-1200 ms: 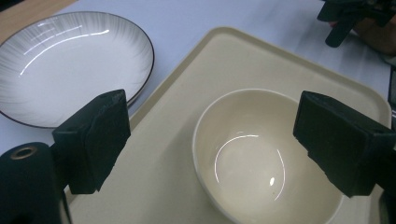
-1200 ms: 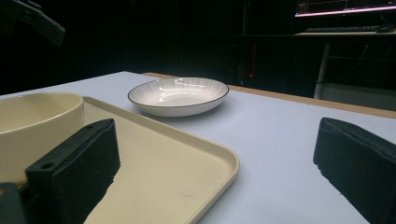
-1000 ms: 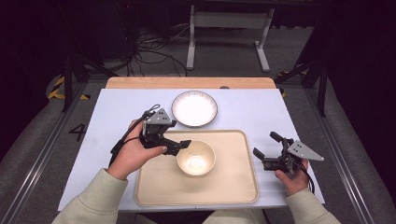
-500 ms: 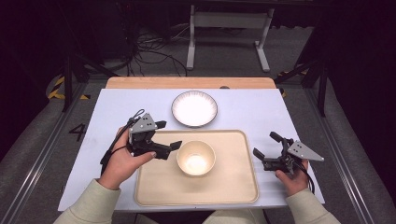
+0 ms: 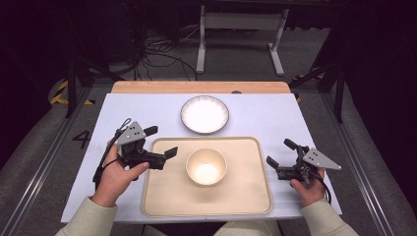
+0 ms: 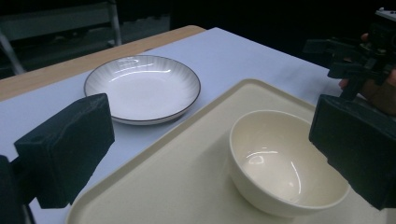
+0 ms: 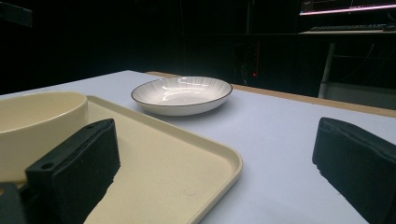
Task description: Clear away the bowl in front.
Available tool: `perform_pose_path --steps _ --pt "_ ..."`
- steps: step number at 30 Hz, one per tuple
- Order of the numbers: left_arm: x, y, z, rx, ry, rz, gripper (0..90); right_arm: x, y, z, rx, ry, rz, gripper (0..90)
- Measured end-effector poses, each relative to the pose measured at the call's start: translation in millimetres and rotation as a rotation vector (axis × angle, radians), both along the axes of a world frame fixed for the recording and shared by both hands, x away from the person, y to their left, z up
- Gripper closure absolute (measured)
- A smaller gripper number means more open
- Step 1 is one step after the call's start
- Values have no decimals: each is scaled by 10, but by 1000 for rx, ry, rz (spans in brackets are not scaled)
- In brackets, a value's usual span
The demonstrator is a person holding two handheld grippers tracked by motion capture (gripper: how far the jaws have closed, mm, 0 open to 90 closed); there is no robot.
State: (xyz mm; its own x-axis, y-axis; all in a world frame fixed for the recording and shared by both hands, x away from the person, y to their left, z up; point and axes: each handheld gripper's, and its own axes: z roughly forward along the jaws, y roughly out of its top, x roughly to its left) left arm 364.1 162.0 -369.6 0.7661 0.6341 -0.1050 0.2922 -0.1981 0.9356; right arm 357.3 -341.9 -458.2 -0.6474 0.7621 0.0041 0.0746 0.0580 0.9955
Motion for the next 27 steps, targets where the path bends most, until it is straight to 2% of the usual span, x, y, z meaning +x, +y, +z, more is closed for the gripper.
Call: perform_pose_path --steps 4,10,14,20,27 --pt "-18 77 -20 -9 -13 13 9 1 0 0 1 1 1 9" --pt "-67 213 -54 -1 -61 51 19 -1 0 0 -1 -3 5 9" --pt "-90 319 -111 -13 -63 69 21 -2 -3 -1 1 -3 4 9" --pt "-133 429 -180 5 -73 87 21 -4 -4 -1 2 -4 5 9" --pt "-179 555 -297 -2 -74 115 21 -6 -2 -2 -3 -11 16 15"
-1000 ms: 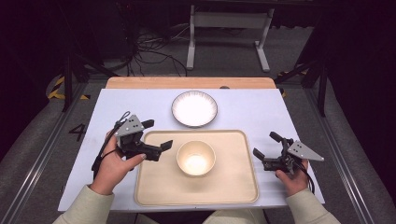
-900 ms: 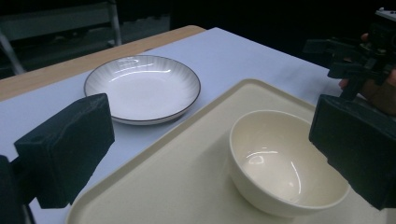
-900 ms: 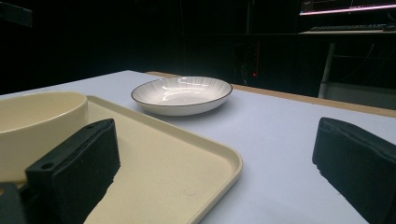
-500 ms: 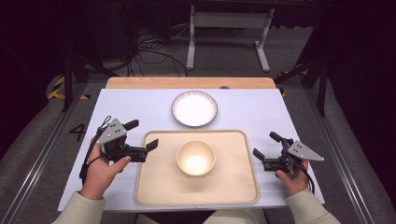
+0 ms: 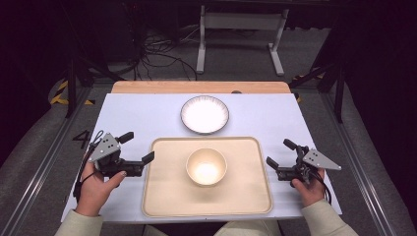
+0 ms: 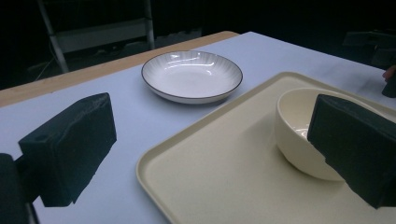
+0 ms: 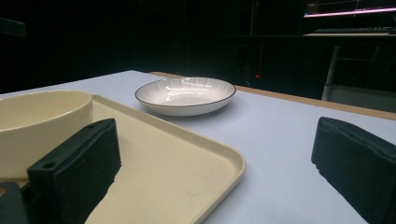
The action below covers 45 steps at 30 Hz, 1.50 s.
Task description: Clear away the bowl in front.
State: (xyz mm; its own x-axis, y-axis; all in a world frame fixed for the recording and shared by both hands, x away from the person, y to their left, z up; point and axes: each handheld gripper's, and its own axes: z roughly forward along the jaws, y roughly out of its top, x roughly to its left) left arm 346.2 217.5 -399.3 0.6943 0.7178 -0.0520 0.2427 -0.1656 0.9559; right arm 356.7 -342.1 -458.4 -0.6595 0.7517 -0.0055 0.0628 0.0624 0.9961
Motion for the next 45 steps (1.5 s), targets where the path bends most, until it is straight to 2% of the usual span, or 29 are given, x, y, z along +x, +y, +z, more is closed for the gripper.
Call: perform_pose_path --steps 10,15,22,27,35,45 --pt "-24 123 -203 -2 -1 23 22 1 -4 0 5 3 2 15" --pt "-24 185 -333 -42 18 53 23 1 -6 0 6 3 4 15" --pt "-13 235 -460 -52 29 74 25 1 -7 0 6 3 7 15" --pt "2 225 -539 -23 39 88 25 0 -7 0 7 2 8 15" --pt "-7 225 -585 -19 26 98 25 -2 -7 -1 8 0 10 15" --pt "-33 235 -643 -8 40 105 24 -2 -8 -1 8 -1 12 15"
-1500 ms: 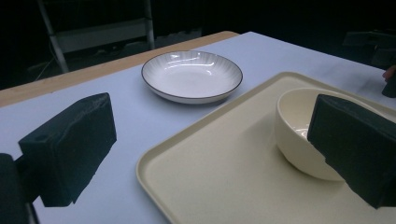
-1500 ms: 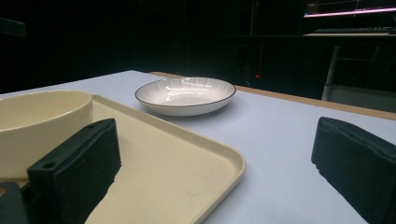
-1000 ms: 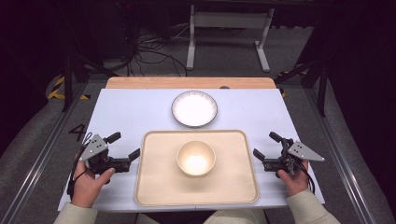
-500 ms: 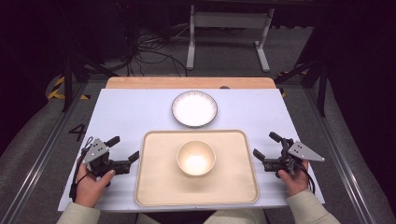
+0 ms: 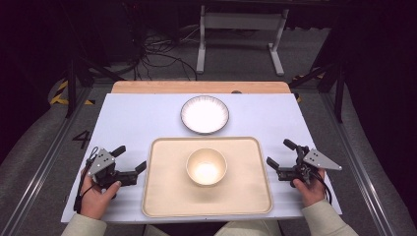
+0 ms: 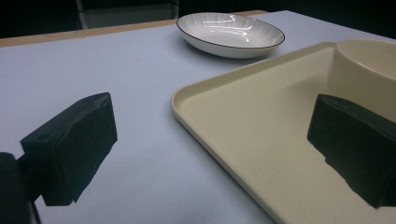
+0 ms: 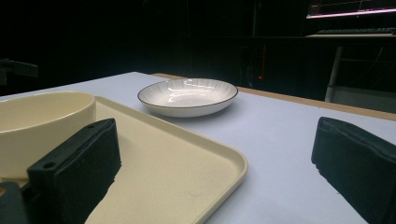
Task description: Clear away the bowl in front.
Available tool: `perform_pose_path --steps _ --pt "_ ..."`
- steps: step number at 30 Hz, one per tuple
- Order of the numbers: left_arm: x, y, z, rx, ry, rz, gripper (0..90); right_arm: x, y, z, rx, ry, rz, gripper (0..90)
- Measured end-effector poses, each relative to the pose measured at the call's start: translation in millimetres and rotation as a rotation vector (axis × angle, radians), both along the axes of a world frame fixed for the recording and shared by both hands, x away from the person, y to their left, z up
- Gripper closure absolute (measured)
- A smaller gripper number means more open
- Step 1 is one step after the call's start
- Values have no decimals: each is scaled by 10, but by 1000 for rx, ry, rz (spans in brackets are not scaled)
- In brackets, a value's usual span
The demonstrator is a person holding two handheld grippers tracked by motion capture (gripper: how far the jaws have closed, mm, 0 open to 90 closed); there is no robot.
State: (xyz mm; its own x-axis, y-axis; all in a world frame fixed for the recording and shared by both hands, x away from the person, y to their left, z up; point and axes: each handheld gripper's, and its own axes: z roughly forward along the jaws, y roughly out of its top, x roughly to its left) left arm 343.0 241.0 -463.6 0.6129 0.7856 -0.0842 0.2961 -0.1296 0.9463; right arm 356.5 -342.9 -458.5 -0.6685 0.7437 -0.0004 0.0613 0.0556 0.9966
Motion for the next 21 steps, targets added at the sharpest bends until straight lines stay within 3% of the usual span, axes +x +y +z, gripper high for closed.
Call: perform_pose_path --steps 8,12,15,21 --pt "7 -14 -38 1 14 9 28 -1 0 0 -2 -2 1 15" --pt "22 13 -39 -21 41 21 30 -1 1 0 -3 -2 2 15" --pt "23 18 -43 -37 41 27 32 -2 2 0 -3 -2 2 15" --pt "20 14 -42 -25 35 20 34 -1 2 0 -4 -2 2 15"
